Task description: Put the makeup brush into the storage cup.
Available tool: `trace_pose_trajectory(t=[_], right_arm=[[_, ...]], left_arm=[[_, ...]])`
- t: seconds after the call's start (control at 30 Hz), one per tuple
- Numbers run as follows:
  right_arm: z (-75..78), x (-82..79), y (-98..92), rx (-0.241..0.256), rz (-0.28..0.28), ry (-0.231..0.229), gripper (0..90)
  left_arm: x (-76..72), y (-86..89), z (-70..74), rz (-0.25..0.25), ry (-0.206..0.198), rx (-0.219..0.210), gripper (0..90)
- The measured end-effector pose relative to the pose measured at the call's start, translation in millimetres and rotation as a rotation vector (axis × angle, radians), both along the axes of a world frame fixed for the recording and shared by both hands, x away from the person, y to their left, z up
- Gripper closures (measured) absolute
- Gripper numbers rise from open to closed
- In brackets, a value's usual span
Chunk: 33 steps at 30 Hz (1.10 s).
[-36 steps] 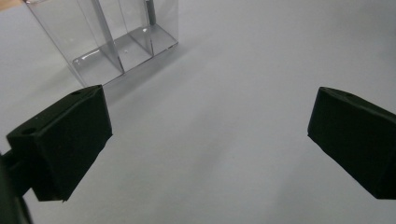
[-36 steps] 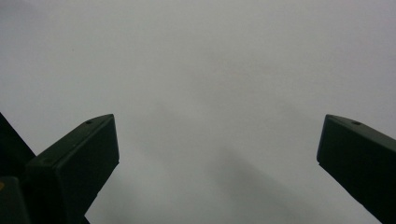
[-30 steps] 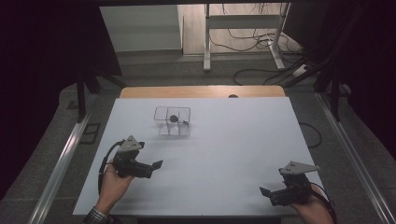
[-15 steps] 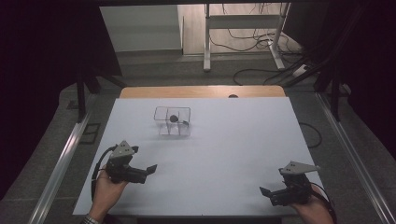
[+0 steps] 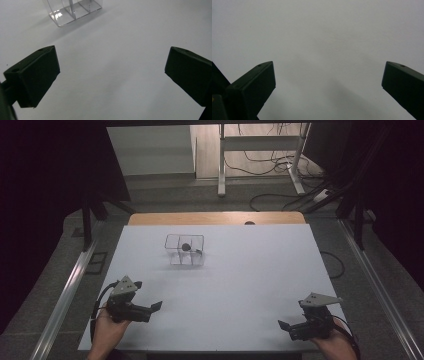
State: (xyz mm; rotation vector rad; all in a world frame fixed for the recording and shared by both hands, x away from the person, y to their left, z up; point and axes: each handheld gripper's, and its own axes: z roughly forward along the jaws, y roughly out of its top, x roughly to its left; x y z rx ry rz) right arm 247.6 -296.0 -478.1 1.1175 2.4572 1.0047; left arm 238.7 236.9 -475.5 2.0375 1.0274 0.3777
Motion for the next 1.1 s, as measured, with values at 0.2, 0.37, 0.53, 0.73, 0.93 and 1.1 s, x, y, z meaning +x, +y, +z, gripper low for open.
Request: trace_pose_trajectory(t=[0.2,0.37,0.53,0.73,0.93,1.1], right_arm=[[0.0,0.0,0.0,0.002,-0.002,0.001,0.0],[0.1,0.0,-0.2,0.004,-0.003,0.001,0.0],[0.1,0.1,-0.3,0.003,-0.003,0.002,0.0],[-0.1,0.2,-0.4,0.002,-0.003,0.004,0.0],[-0.2,0.3,-0.5,0.002,-0.004,0.004,0.0],[-0.2,0.3,-0.7,0.002,-0.005,0.004,0.0]], left_arm=[[-5.4,5.5,-1.8,0.013,0.004,-0.002,0.0],[-9.7,9.7,-3.0,0.022,0.007,-0.003,0.0],[-13.7,12.4,-5.3,0.03,0.012,0.013,0.0],[-18.2,15.5,-7.3,0.036,0.015,0.018,0.0],[-24.7,21.8,-9.7,0.052,0.018,0.023,0.0],[-30.5,28.3,-11.1,0.072,0.019,0.02,0.0]])
